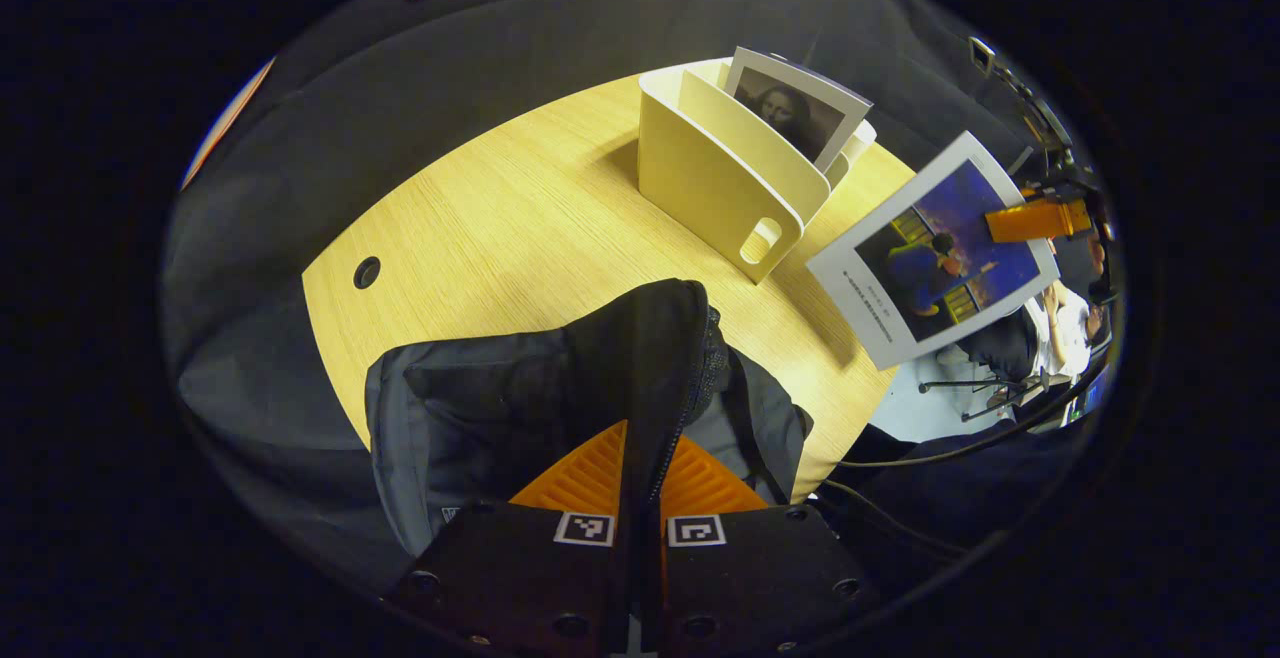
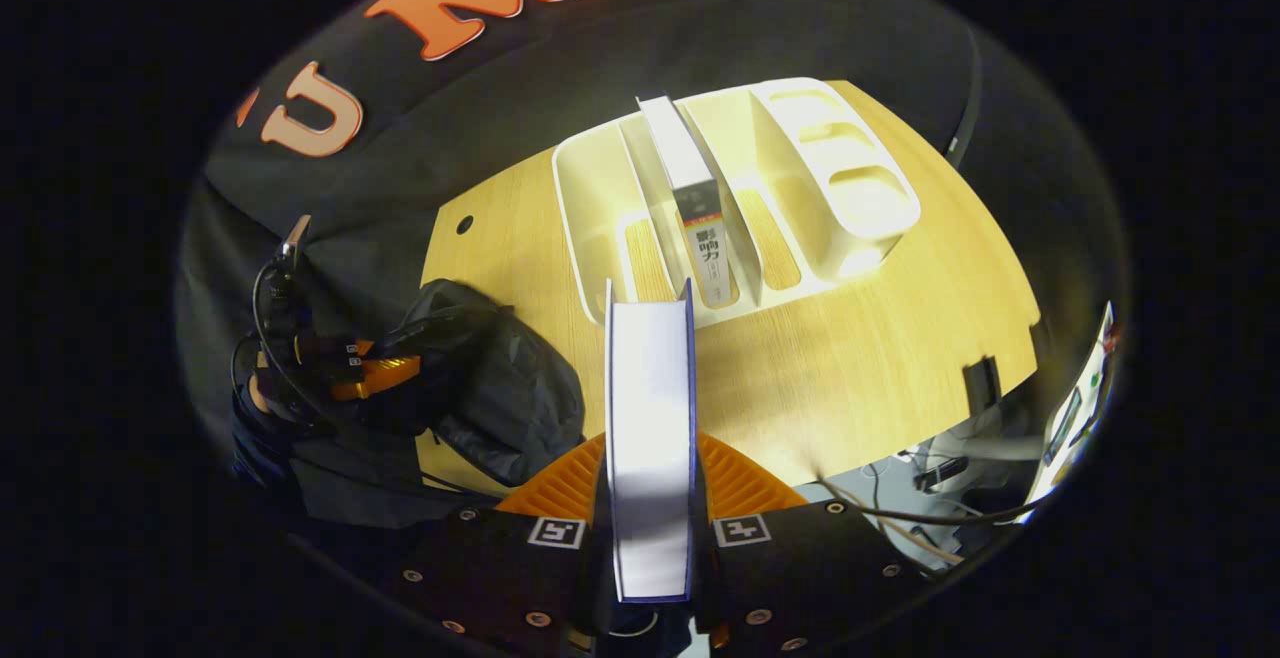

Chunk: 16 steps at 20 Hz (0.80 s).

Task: Open the schoolbag, grab two books from the bookshelf and put them into the schoolbag.

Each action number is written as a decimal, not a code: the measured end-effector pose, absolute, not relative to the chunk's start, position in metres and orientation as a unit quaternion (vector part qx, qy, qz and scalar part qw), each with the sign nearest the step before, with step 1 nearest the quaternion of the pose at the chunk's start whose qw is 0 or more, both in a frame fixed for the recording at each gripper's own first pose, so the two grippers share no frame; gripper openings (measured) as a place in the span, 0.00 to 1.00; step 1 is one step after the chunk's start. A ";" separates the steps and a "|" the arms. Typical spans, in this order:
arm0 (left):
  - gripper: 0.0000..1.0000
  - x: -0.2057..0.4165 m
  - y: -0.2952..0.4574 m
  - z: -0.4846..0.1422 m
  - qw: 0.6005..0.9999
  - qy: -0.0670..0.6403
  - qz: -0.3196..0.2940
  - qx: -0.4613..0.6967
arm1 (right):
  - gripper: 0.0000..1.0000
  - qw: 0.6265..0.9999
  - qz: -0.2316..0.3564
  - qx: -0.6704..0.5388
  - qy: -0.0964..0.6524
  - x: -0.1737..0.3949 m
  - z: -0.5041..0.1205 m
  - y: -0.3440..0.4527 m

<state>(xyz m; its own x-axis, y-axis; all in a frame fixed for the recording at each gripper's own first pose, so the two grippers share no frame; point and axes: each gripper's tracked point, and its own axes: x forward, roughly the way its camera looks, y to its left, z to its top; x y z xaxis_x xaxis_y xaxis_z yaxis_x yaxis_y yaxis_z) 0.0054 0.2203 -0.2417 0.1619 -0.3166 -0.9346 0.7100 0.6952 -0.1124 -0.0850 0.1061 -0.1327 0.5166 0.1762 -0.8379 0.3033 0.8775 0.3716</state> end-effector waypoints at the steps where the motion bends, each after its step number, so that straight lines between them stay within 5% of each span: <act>1: 0.06 0.006 0.220 -0.242 0.740 0.547 -0.347 0.181 | 0.32 0.834 -0.033 0.265 0.483 -0.086 -0.134 0.112; 16: 0.05 0.010 0.209 -0.232 0.766 0.542 -0.326 0.116 | 0.30 0.797 0.105 0.467 0.368 -0.040 -0.163 0.214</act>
